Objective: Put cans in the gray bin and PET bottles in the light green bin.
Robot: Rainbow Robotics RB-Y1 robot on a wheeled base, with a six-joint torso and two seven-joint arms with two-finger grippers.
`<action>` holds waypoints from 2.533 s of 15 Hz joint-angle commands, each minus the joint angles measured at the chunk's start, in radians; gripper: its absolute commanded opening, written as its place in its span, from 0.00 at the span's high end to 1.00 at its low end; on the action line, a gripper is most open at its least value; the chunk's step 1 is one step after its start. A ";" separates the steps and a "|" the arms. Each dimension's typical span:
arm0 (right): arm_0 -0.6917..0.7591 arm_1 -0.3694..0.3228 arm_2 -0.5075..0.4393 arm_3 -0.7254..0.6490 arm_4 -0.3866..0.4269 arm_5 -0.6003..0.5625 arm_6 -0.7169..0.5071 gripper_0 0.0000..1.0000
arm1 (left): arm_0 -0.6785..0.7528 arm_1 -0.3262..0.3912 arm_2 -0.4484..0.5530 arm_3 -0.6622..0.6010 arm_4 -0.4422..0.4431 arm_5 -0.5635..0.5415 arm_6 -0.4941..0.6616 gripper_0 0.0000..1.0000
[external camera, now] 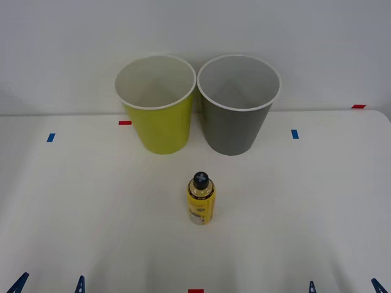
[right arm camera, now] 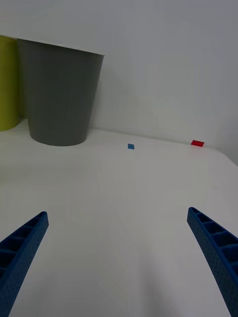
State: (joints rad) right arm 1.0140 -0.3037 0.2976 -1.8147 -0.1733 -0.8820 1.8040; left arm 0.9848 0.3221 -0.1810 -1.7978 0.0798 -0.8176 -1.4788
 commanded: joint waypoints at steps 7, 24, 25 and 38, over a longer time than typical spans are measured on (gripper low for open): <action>0.000 0.000 0.000 0.000 0.000 0.000 0.000 0.03 | 0.000 0.000 0.000 0.000 0.000 0.000 0.000 0.00; 0.000 0.000 0.000 0.000 0.000 0.000 0.000 0.02 | 0.000 0.000 0.000 0.000 0.000 0.000 0.000 0.00; 0.000 0.000 0.000 0.000 0.000 0.000 0.000 0.03 | 0.000 0.000 0.000 0.000 0.000 0.000 0.000 0.00; 0.000 0.000 0.000 0.000 0.000 0.000 0.000 0.03 | 0.000 0.000 0.000 0.000 0.000 0.000 0.000 0.00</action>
State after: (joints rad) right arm 1.0140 -0.3037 0.2976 -1.8147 -0.1733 -0.8820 1.8040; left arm 0.9848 0.3221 -0.1810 -1.7978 0.0798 -0.8176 -1.4788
